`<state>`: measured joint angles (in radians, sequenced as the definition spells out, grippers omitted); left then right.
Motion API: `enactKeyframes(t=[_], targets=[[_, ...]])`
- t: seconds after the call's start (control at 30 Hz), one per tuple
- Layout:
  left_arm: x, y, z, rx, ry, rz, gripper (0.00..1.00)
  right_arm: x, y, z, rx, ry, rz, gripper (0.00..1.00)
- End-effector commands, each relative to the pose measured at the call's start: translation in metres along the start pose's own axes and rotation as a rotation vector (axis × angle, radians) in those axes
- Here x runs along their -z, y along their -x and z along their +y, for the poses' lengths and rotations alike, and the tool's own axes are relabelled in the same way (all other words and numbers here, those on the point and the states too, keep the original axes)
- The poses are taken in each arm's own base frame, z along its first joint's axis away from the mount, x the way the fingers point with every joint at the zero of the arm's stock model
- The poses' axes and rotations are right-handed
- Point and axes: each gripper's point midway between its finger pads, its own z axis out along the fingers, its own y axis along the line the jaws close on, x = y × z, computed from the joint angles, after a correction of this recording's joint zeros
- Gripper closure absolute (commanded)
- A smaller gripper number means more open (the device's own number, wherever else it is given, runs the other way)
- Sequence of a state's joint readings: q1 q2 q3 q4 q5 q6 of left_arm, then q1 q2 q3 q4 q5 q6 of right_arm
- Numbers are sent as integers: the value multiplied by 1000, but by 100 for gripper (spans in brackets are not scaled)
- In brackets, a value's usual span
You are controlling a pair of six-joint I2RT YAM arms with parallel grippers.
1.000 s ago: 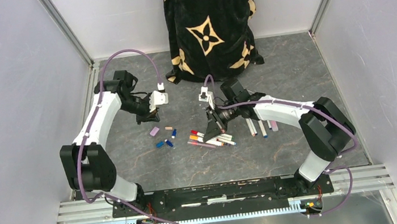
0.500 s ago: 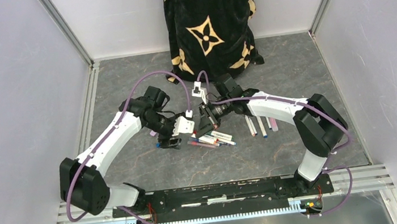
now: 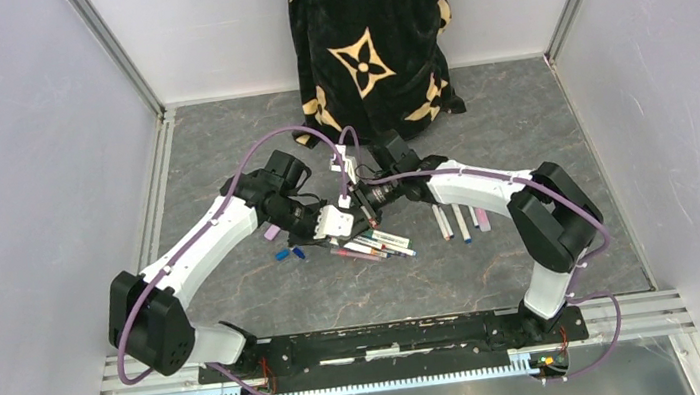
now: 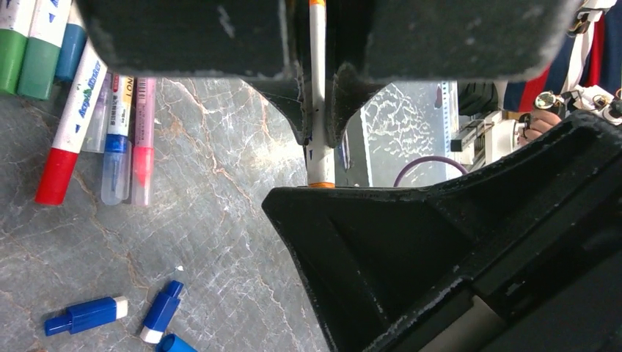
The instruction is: Open the pen caps
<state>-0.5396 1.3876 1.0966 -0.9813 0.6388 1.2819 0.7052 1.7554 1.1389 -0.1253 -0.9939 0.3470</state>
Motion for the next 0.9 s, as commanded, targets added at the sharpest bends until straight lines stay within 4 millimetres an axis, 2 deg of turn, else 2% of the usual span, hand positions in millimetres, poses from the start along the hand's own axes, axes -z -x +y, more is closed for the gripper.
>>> enactKeyframes(t=[0.0, 0.07, 0.1, 0.17, 0.3, 0.6, 0.63, 0.67, 0.7, 0.8, 0.87], targets=[[4, -1, 11, -5, 43, 30, 82, 0, 16, 7, 46, 16, -17, 100], [6, -2, 12, -9, 50, 42, 92, -1, 15, 7, 45, 17, -15, 100], [6, -2, 13, -11, 53, 42, 96, -1, 15, 7, 44, 15, -17, 93], [7, 0, 14, -6, 54, 36, 98, -3, 17, 9, 42, 19, -24, 79], [6, 7, 17, 17, 51, 8, 98, -15, 18, 15, 43, 51, -13, 70], [10, 10, 22, 26, 61, 11, 98, -20, 13, 12, 27, 67, 7, 77], [10, 10, 22, 26, 61, 12, 98, -20, 13, 11, 28, 66, 5, 85], [10, 10, 22, 25, 59, 15, 98, -19, 11, 10, 26, 64, 8, 100], [11, 8, 22, 27, 59, 23, 98, -17, 10, 8, 23, 58, 5, 100], [21, -6, 25, 24, 69, 76, 98, -3, 1, -2, -1, 18, -7, 100], [36, -26, 30, 37, 85, 115, 98, 12, -11, -15, -25, -30, -4, 100]])
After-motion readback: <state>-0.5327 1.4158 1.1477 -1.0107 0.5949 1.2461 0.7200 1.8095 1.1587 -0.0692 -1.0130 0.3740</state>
